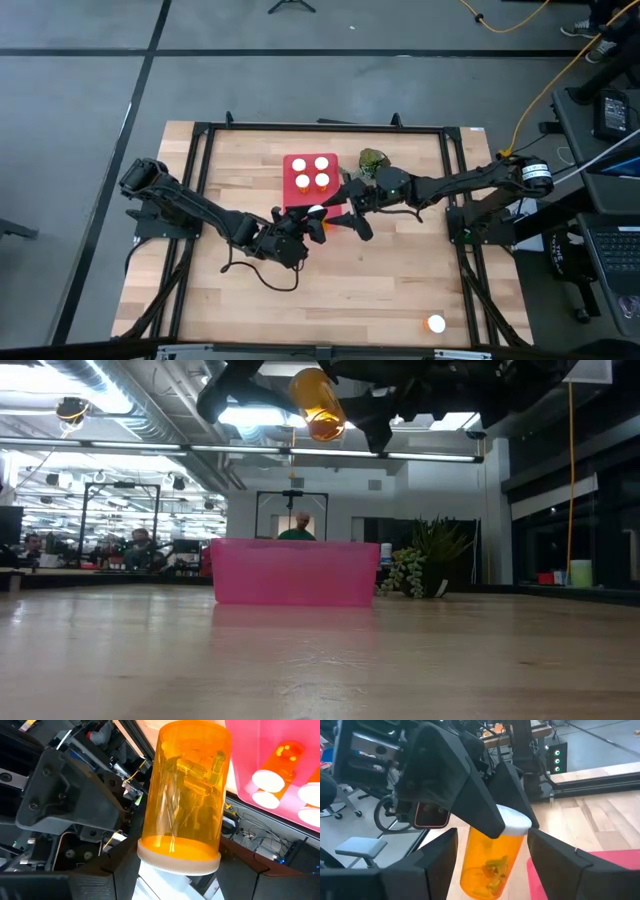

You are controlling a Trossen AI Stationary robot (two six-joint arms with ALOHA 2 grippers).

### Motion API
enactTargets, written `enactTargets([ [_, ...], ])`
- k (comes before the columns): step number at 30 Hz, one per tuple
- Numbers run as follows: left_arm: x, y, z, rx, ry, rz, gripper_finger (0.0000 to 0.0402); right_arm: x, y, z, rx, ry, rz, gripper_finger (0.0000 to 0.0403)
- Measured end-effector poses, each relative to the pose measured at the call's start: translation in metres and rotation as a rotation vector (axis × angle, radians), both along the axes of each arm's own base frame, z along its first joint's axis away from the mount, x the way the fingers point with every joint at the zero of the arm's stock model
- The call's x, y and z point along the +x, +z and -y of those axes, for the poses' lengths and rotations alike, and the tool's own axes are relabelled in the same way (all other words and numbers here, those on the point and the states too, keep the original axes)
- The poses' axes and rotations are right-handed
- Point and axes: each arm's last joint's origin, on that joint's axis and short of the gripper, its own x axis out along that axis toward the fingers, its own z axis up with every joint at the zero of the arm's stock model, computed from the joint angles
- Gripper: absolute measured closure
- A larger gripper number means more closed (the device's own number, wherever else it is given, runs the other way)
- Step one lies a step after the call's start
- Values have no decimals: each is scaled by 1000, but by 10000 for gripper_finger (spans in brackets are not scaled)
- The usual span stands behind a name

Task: Pick and place pill bottles into a basket
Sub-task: Put the orange pill bottle into the red bin

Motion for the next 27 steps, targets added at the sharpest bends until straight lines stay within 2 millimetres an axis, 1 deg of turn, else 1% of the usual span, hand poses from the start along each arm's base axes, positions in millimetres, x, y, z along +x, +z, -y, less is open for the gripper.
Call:
enactTargets([
  [4, 0, 0, 0, -1, 0, 0, 187, 4, -6, 0, 22, 3, -10, 159],
  [7, 0, 0, 0, -5, 3, 4, 187, 12, -12, 0, 19, 6, -16, 159],
  [14, -2, -2, -1, 15, 20, -9, 187, 28, -9, 2, 6, 46, -38, 160],
  [20, -2, -2, -1, 13, 21, -13, 187, 30, -11, 3, 9, 51, -37, 160],
  [27, -2, -2, 0, 1, 10, -9, 187, 29, -11, 1, 15, 106, -36, 160],
])
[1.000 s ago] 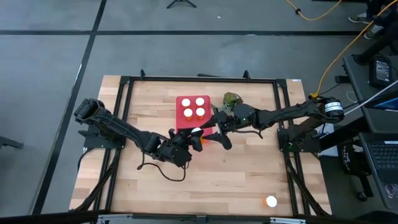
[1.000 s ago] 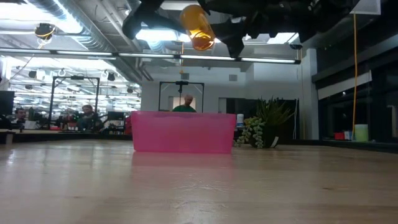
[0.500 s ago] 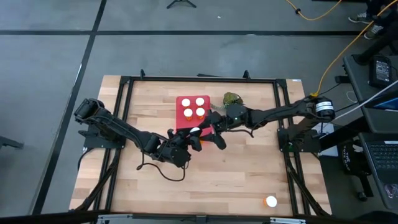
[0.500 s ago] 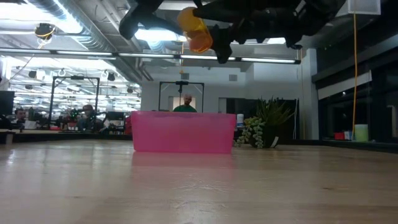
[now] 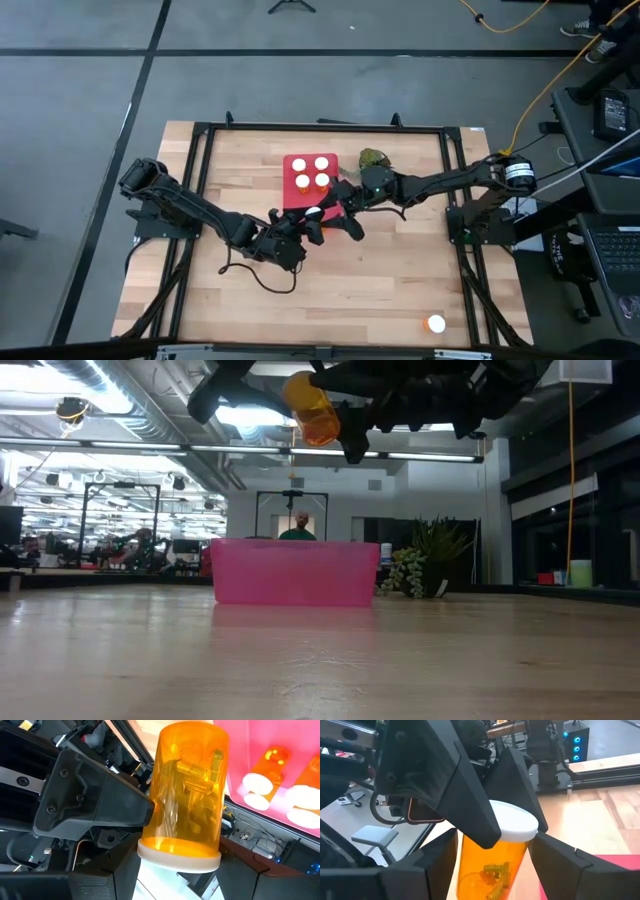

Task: Pick and place pill bottles into a basket
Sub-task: Put the orange pill bottle into the red bin

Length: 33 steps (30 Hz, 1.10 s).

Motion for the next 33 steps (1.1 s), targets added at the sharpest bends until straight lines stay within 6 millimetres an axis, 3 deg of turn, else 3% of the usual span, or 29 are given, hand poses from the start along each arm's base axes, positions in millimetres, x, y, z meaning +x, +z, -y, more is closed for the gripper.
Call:
enactTargets([
  [33, 0, 0, 2, -15, -5, 7, 187, 0, -1, -6, -5, -2, -14, 159],
])
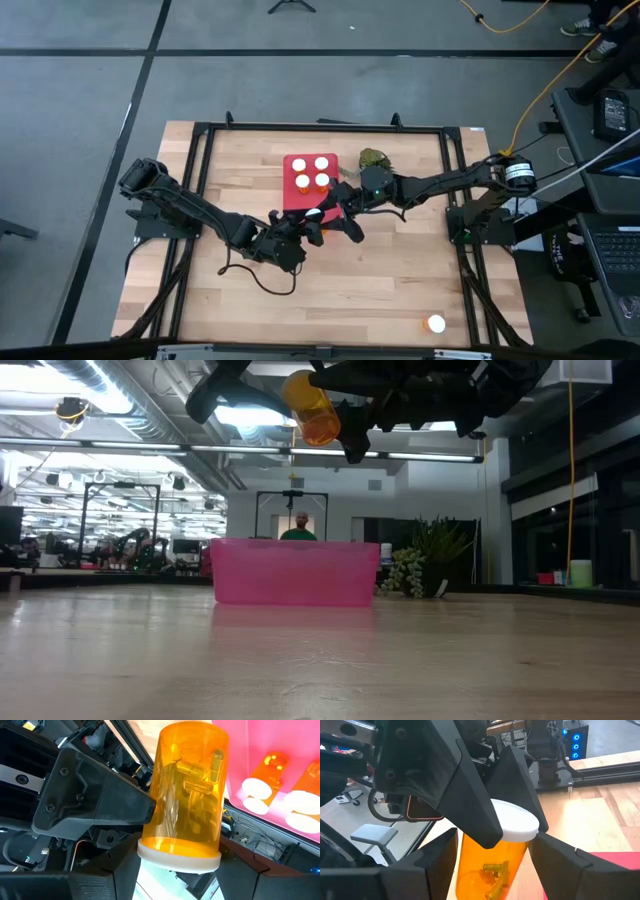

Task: Pick and place pill bottles into a basket
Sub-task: Put the orange pill bottle into the red bin

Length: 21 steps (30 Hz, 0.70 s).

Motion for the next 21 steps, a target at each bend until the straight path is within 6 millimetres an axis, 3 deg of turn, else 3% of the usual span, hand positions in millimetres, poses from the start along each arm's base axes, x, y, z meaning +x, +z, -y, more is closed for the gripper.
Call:
enactTargets([
  [11, 0, 0, 0, -22, 14, 19, 187, 0, 0, 0, -5, 2, 1, 162],
  [21, 0, 0, 0, -29, 18, 23, 187, 0, 0, 0, -5, 8, 0, 210],
])
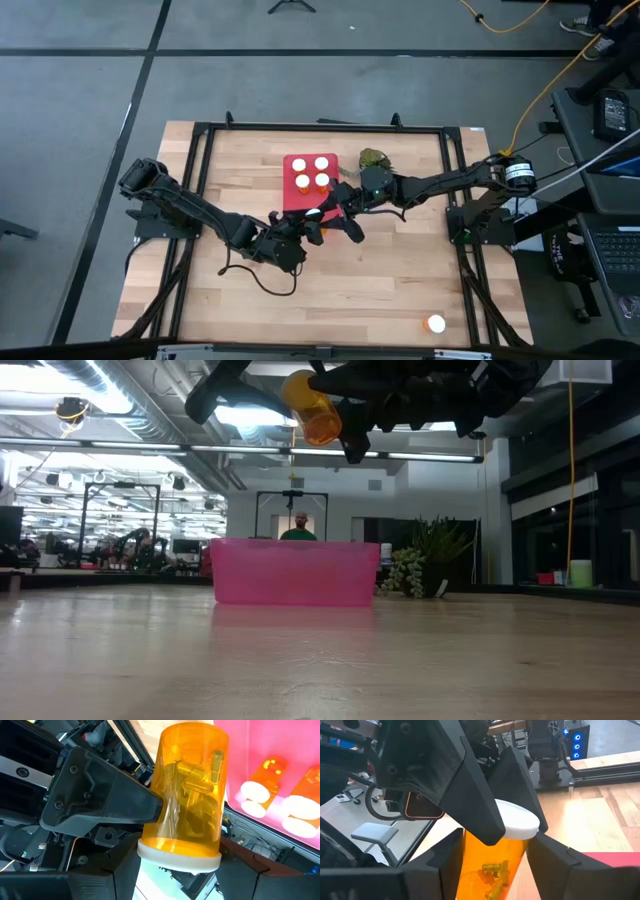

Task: Pick and place pill bottles into a basket
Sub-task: Put the orange pill bottle into the red bin

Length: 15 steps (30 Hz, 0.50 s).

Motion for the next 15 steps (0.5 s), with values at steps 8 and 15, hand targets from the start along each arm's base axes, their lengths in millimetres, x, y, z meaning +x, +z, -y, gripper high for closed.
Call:
enactTargets([
  [8, -1, 0, 3, -3, -6, 4, 187, 0, 0, 0, -3, 3, 2, 200],
  [15, -3, 0, 10, -51, -7, 51, 180, 0, 0, -2, -14, 19, 8, 199],
])
